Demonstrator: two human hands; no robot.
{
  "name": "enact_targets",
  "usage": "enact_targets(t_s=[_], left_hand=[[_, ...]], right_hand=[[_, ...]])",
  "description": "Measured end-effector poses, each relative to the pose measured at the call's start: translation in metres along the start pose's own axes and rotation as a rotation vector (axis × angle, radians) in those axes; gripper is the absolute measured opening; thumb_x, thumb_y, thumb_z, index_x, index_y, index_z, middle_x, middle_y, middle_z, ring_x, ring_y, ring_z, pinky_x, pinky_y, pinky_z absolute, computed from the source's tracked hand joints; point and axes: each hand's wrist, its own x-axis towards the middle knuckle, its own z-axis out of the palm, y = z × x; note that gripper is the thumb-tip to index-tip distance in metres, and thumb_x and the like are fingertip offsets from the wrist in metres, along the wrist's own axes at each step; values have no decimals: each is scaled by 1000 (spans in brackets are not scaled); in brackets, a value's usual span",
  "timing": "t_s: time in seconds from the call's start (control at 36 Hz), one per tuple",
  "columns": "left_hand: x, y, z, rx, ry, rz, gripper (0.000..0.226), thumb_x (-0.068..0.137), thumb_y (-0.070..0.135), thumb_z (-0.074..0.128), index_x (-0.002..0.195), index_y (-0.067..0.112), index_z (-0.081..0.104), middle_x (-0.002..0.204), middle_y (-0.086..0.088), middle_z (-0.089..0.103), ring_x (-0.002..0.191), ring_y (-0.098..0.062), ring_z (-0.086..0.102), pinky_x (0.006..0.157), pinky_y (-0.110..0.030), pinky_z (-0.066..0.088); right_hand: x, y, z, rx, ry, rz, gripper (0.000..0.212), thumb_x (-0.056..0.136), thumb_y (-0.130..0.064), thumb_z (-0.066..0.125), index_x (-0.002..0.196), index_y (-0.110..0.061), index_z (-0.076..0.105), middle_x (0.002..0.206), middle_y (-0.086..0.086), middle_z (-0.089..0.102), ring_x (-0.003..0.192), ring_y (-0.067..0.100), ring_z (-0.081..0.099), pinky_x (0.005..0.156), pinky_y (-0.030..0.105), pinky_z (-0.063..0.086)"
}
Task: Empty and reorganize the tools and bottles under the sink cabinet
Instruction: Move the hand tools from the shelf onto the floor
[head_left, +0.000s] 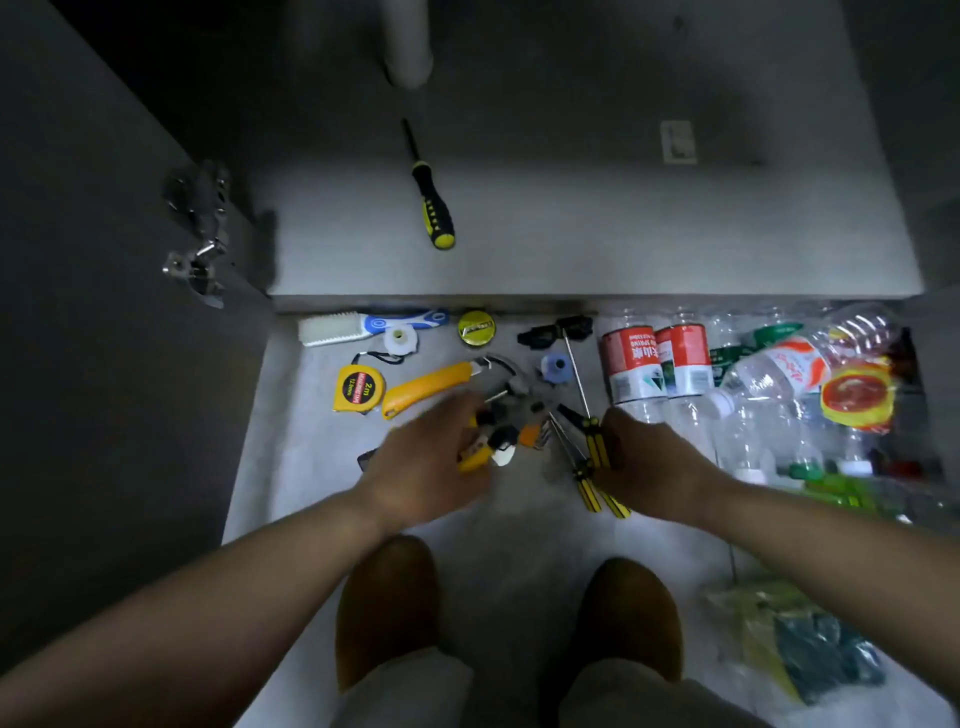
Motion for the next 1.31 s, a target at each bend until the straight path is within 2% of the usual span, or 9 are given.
enact_targets(t_s=[0.08,0.17,0.31,0.58,0.75,0.83,1.14,1.22,1.31], left_hand=[[-11,-9,23,33,-205,70,62,78,38,71,135,32,48,128,11,51,114,-12,57,81,-28,51],[-20,-18,35,138,-280,183,62,81,37,72,138,21,56,139,2,46,130,-16,46,92,-26,48],[-25,-29,39,214,-336,201,71,78,36,71,144,23,49,140,1,38,126,-17,46,101,-27,45],[-24,-21,45,379,-213,306,65,83,46,68,143,25,51,137,0,53,127,-22,47,98,-35,44],[-17,-20,42,273,-172,260,51,87,43,67,134,26,57,131,1,52,121,-21,50,94,-36,48],[-13,-19,35,210,-125,238,42,89,42,67,128,26,62,128,3,53,118,-19,52,94,-35,49],[4,-19,14,52,158,190,15,93,17,67,107,13,70,108,0,59,103,-18,53,82,-37,52],[15,-20,4,12,235,97,16,94,21,67,109,18,67,107,2,54,99,-18,54,81,-27,45],[33,-15,-13,-71,404,25,20,91,19,61,111,21,61,107,2,52,99,-19,55,82,-29,47]], right_hand=[[-8,15,23,-84,3,37,32,86,-43,63,99,-28,39,82,-3,57,79,26,66,61,29,44],[-10,24,35,-218,44,50,35,86,-32,62,112,-17,46,93,8,65,87,33,68,60,28,39],[-9,22,42,-340,56,63,35,86,-23,61,117,-13,49,96,7,67,85,28,69,60,28,42],[-7,19,44,-409,63,81,35,89,-17,61,122,-11,50,102,8,69,90,27,70,64,28,45],[-4,20,46,-466,116,32,51,90,-11,61,138,-10,44,105,6,69,91,25,72,63,28,47],[-5,18,47,-490,130,-3,45,88,-14,65,130,-12,48,102,4,69,88,23,72,59,28,44],[4,15,46,-480,130,-6,51,87,-6,66,133,-13,44,117,7,61,95,24,71,63,27,44],[5,13,46,-481,139,-24,53,87,-7,66,133,-13,40,117,7,57,91,25,71,60,28,44],[8,11,45,-445,163,-51,55,87,-10,68,134,-15,40,112,4,55,81,22,69,57,27,44]])
